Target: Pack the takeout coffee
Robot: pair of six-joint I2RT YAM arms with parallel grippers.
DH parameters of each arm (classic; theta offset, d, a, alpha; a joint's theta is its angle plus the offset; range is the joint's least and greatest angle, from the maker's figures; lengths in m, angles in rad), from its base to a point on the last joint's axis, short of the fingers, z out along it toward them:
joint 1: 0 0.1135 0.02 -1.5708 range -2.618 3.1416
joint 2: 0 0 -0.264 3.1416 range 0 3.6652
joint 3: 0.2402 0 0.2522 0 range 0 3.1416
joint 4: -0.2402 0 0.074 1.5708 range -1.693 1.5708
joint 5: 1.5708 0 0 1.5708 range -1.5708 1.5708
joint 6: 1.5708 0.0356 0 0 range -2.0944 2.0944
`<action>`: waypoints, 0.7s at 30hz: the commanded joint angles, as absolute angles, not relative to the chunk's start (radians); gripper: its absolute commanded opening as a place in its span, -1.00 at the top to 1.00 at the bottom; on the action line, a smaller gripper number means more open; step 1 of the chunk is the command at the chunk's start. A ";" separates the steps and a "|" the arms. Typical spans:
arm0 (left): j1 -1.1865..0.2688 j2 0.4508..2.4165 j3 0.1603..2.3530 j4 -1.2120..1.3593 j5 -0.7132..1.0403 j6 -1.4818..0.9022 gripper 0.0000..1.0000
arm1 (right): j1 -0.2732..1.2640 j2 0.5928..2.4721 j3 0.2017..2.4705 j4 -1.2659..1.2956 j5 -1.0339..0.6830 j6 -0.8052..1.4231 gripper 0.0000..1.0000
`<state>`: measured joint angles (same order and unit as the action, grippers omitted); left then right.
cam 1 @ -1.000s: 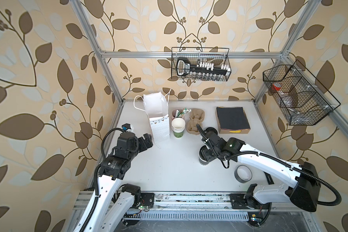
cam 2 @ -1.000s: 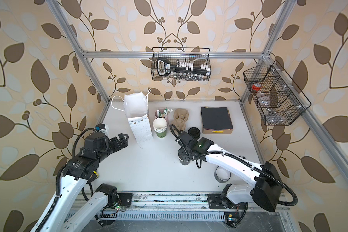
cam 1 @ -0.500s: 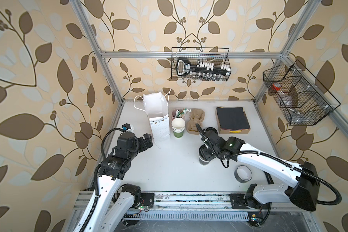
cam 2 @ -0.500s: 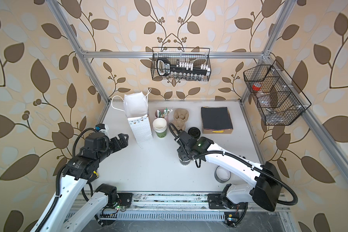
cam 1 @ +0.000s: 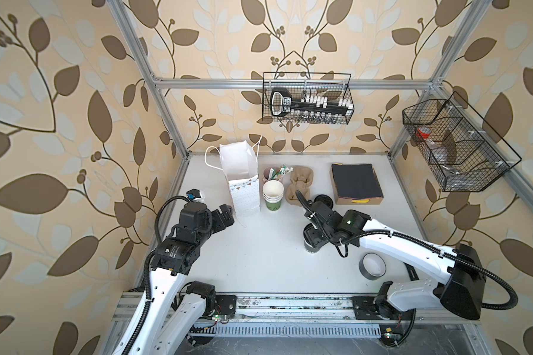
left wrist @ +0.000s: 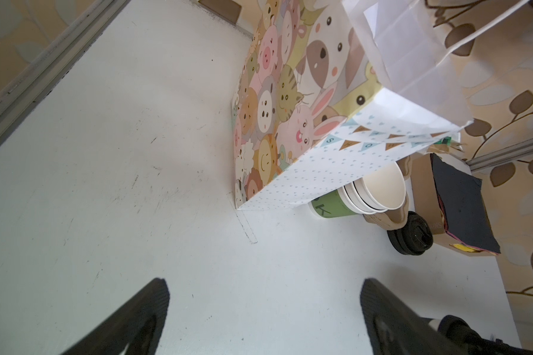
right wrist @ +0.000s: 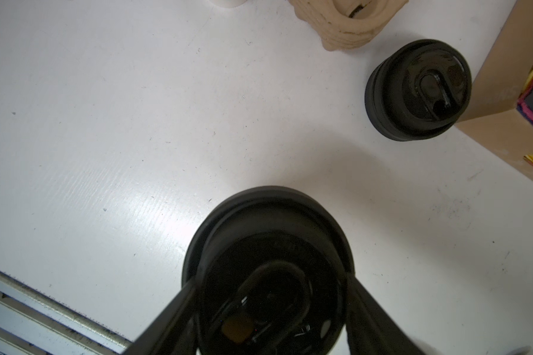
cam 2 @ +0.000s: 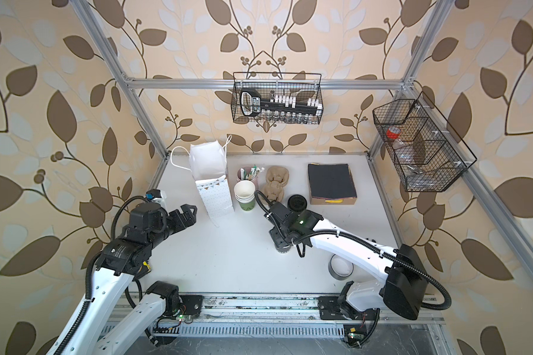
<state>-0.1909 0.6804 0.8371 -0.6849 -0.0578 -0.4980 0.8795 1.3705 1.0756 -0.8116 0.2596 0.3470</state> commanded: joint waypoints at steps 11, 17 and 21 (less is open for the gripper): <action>-0.196 0.670 0.845 -0.666 -0.052 -0.488 -0.98 | 0.888 1.363 1.070 -0.854 0.259 0.348 -0.38; -0.196 0.674 0.845 -0.666 -0.052 -0.488 -0.98 | 0.888 1.343 1.084 -0.870 0.265 0.346 -0.39; -0.197 0.675 0.844 -0.666 -0.054 -0.488 -0.98 | 0.888 1.329 1.091 -0.885 0.263 0.343 -0.40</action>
<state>-0.1909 0.6781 0.8371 -0.6853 -0.0578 -0.4976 0.8818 1.3560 1.0756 -0.8452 0.2607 0.3477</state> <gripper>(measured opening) 0.989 0.699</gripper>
